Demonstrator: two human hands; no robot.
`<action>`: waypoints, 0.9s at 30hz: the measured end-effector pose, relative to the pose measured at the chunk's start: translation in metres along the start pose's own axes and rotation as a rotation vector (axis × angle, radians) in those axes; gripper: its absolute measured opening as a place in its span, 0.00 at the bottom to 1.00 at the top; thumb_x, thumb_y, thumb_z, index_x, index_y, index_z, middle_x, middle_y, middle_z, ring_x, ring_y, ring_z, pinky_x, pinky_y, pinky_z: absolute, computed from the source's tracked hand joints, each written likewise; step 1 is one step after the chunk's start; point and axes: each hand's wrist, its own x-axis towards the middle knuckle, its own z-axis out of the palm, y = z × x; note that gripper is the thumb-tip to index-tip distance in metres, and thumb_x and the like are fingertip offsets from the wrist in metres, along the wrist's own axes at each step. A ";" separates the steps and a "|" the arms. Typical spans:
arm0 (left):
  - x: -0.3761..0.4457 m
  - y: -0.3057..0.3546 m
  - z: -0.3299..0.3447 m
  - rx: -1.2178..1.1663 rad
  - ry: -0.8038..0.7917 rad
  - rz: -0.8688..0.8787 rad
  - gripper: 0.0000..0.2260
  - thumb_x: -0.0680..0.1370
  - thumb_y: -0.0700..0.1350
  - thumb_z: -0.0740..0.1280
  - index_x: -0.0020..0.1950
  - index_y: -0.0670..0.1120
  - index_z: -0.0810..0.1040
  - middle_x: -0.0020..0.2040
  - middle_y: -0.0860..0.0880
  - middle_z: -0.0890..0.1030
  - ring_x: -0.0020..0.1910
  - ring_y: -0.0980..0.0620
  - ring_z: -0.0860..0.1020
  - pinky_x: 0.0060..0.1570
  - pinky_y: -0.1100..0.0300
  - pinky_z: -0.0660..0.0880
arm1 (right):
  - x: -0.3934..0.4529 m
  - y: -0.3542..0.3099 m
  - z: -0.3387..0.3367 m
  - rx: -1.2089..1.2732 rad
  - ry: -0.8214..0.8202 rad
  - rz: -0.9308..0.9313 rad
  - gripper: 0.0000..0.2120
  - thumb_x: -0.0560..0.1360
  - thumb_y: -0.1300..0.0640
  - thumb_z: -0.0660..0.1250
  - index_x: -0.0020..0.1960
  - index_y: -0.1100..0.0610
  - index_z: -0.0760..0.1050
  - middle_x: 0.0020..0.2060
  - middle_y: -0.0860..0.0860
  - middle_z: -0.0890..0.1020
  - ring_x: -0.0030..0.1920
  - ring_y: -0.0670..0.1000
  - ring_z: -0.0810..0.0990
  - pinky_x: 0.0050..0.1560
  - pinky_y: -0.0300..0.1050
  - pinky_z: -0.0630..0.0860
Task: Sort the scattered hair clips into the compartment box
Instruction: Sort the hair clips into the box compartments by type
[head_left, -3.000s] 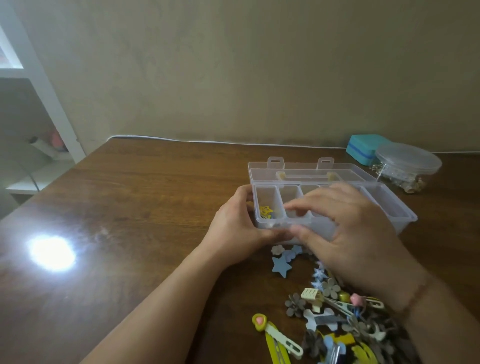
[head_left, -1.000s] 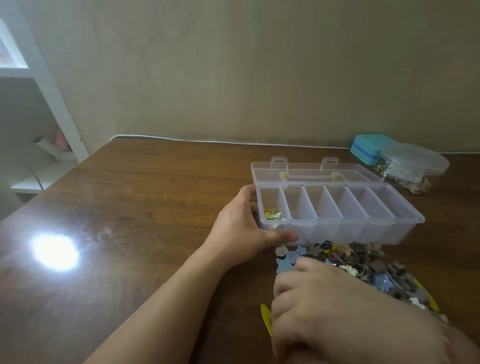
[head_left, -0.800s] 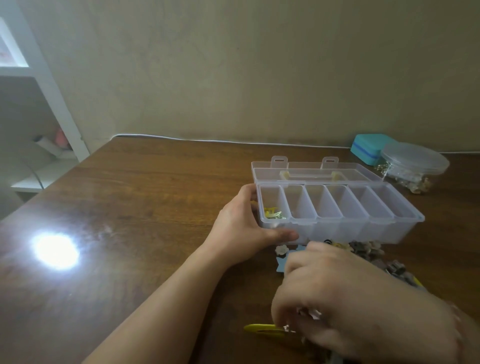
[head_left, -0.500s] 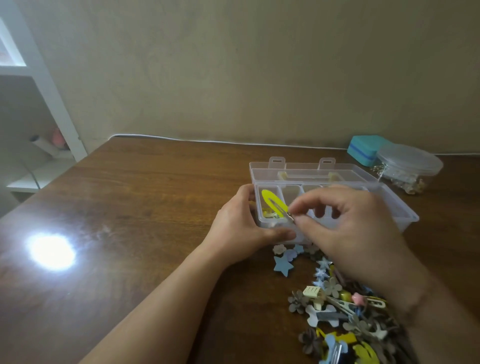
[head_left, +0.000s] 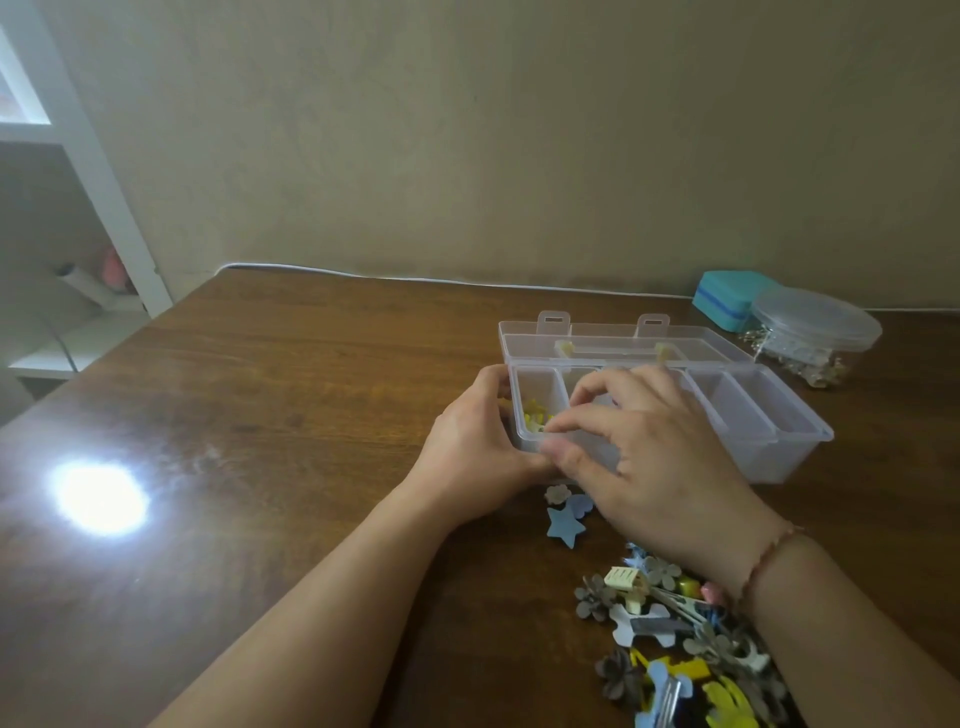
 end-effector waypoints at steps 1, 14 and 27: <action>0.000 0.000 0.000 0.000 -0.004 -0.003 0.39 0.66 0.53 0.80 0.72 0.56 0.63 0.49 0.66 0.73 0.45 0.78 0.73 0.39 0.78 0.72 | 0.000 -0.001 -0.001 -0.034 -0.041 -0.009 0.27 0.74 0.32 0.45 0.59 0.40 0.75 0.56 0.39 0.69 0.60 0.43 0.60 0.55 0.43 0.60; -0.003 0.007 -0.001 -0.029 -0.014 -0.020 0.42 0.63 0.58 0.80 0.72 0.56 0.64 0.61 0.60 0.76 0.49 0.67 0.74 0.42 0.74 0.71 | -0.027 0.002 -0.058 0.262 -0.321 -0.130 0.03 0.71 0.48 0.68 0.43 0.40 0.78 0.41 0.32 0.79 0.42 0.37 0.77 0.35 0.33 0.73; -0.003 0.008 -0.001 -0.013 -0.013 -0.039 0.42 0.63 0.59 0.80 0.72 0.57 0.64 0.57 0.64 0.73 0.48 0.71 0.71 0.40 0.74 0.69 | -0.038 -0.012 -0.057 -0.206 -0.699 -0.035 0.11 0.70 0.38 0.68 0.49 0.41 0.74 0.36 0.40 0.68 0.37 0.40 0.67 0.34 0.37 0.62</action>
